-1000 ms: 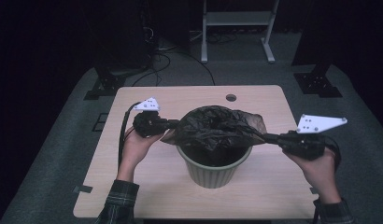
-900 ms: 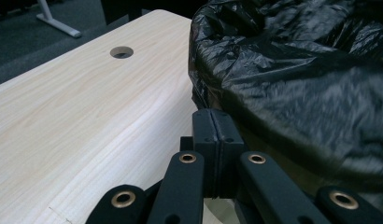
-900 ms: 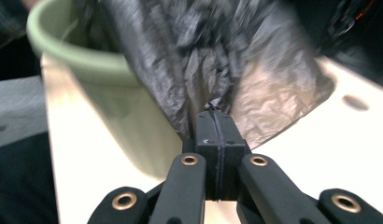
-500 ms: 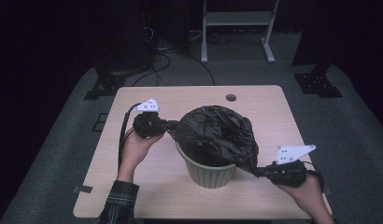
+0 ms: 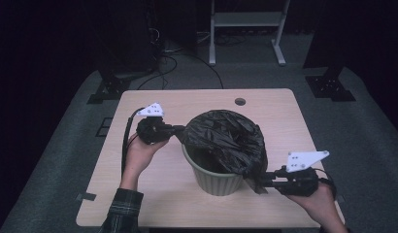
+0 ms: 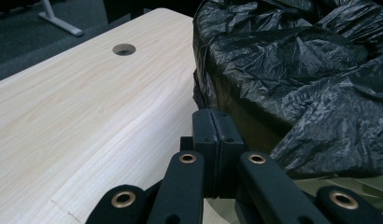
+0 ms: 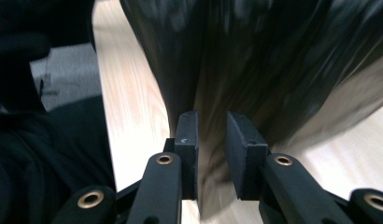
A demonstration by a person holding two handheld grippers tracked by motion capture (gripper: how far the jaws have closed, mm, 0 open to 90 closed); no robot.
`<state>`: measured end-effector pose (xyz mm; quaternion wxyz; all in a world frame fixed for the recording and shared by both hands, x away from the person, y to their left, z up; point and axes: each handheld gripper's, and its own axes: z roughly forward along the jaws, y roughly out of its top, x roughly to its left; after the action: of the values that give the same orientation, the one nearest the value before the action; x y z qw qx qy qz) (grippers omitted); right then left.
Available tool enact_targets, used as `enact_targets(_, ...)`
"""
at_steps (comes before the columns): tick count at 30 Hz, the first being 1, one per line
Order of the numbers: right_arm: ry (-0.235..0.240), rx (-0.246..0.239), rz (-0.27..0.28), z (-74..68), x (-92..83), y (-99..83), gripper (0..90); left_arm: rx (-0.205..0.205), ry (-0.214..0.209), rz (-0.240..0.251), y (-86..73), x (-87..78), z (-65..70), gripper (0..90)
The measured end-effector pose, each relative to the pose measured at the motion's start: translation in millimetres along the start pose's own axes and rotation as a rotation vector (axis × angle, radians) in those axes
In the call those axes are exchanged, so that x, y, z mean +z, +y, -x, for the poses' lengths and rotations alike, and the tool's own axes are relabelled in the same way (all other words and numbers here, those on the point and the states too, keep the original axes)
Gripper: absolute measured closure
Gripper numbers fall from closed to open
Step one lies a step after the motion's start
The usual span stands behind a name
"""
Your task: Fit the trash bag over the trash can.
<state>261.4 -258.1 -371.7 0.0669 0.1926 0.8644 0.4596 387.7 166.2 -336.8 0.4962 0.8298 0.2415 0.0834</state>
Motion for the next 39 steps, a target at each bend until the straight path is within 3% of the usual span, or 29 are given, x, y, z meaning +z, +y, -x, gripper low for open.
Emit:
enact_targets(6, -0.023, -0.004, 0.13, -6.7, -31.2, 23.6, 72.7, 0.008, 0.001, 0.0, 1.9, -1.0, 1.3, 89.6)
enact_targets(8, -0.015, -0.006, 0.18, -9.6, -36.9, 33.0, 70.4, 0.007, 0.001, 0.0, 2.1, -1.3, 1.2, 89.6)
enact_targets(11, -0.004, -0.005, 0.206, -12.4, -37.8, 47.1, 67.1, 0.005, 0.001, 0.0, 1.7, -1.5, 1.2, 89.5)
enact_targets(19, 0.009, 0.002, 0.189, -11.1, -15.6, 66.0, 63.1, 0.008, -0.001, -0.002, 1.1, -3.5, 1.8, 89.5)
enact_targets(24, 0.045, -0.02, 0.174, -9.1, -5.4, 67.5, 86.5, 0.006, -0.002, -0.001, -0.6, -5.0, 2.3, 89.5)
enact_targets(25, 0.05, -0.042, 0.18, -11.3, -4.7, 67.6, 89.6, 0.006, -0.002, 0.0, -1.3, -5.3, 2.3, 89.5)
enact_targets(32, 0.112, -0.094, 0.21, -30.5, 4.5, 71.2, 90.0, 0.001, -0.002, -0.008, -5.9, -3.9, 0.7, 89.5)
enact_targets(39, 0.168, -0.145, 0.167, -52.9, 32.3, 75.1, 90.0, -0.007, 0.011, -0.008, -6.9, -5.9, -1.7, 89.6)
